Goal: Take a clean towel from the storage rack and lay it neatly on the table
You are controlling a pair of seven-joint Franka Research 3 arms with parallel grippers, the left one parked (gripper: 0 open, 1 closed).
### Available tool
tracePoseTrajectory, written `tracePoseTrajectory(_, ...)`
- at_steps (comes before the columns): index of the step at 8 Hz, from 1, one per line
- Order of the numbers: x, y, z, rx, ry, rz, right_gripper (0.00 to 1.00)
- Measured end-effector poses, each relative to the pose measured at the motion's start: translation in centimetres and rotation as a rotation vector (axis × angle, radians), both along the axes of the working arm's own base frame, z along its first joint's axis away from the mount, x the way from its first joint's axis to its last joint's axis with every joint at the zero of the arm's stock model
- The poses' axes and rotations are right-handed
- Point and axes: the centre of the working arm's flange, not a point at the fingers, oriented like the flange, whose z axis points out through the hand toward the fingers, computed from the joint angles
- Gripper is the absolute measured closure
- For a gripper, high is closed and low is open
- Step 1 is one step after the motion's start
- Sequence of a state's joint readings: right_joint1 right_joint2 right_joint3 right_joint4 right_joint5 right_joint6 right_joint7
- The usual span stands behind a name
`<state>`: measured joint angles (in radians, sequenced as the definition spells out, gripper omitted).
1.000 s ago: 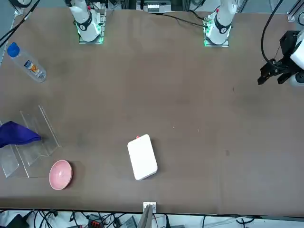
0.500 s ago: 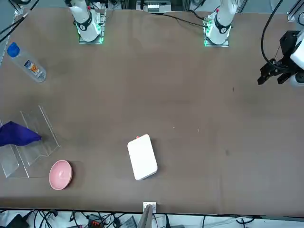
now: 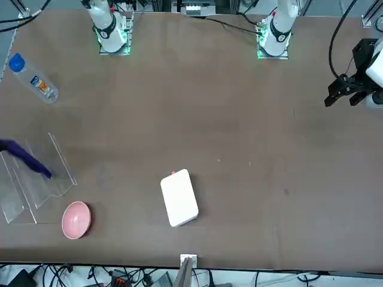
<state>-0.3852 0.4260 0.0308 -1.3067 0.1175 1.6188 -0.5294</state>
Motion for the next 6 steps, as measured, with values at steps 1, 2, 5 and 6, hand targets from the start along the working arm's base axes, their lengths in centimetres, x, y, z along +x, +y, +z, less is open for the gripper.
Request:
tracePoseTrajectory(1, -0.8, 4.5, 0.5, -0.002, 0.051, -0.075, 0.96)
tracePoseTrajectory(2, -1.8, 9.4, 0.6, -0.011, 0.098, -0.135, 0.96)
tracePoseTrajectory(5, -6.4, 21.5, -1.4, -0.053, 0.221, -0.179, 0.96)
tracePoseTrajectory(6, -7.5, 24.7, -2.2, -0.068, 0.248, -0.198, 0.96)
